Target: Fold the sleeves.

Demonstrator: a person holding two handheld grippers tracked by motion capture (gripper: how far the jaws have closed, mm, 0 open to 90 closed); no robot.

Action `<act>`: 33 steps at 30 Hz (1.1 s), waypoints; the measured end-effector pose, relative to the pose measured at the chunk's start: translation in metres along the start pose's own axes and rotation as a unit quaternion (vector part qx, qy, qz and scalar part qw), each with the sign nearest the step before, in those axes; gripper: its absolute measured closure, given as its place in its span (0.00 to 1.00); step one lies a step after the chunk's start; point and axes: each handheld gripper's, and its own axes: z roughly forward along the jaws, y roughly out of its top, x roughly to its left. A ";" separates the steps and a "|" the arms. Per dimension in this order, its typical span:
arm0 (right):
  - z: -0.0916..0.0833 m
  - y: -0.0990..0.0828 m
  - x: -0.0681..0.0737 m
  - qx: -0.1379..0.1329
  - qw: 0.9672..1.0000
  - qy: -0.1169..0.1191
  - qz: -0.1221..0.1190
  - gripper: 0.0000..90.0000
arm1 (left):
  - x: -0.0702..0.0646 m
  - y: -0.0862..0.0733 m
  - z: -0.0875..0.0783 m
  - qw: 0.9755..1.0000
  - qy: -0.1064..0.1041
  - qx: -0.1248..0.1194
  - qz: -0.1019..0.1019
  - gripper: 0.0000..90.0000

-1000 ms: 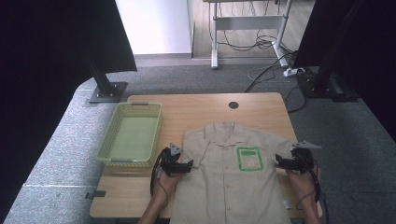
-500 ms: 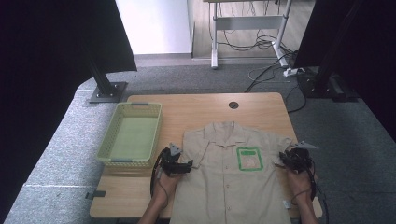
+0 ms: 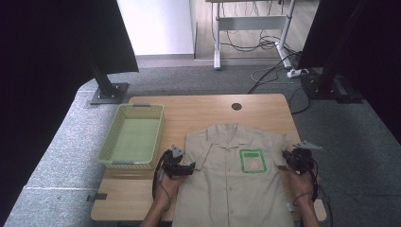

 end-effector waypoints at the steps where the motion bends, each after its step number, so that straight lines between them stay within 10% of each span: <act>1: 0.000 0.000 0.000 0.000 1.000 0.000 0.000 0.96 | 0.000 0.000 0.000 1.000 0.000 0.000 0.000 0.18; 10: 0.005 0.009 0.038 -0.007 0.997 0.044 -0.062 0.96 | 0.000 0.000 0.000 1.000 0.000 0.000 0.000 0.18; 16: 0.032 0.004 0.055 0.044 0.991 0.106 -0.072 0.87 | 0.000 0.000 0.000 1.000 0.000 0.000 0.000 0.18; 33: 0.000 0.009 0.044 0.007 0.995 0.080 -0.059 0.28 | 0.000 0.000 0.000 1.000 0.000 0.000 0.000 0.17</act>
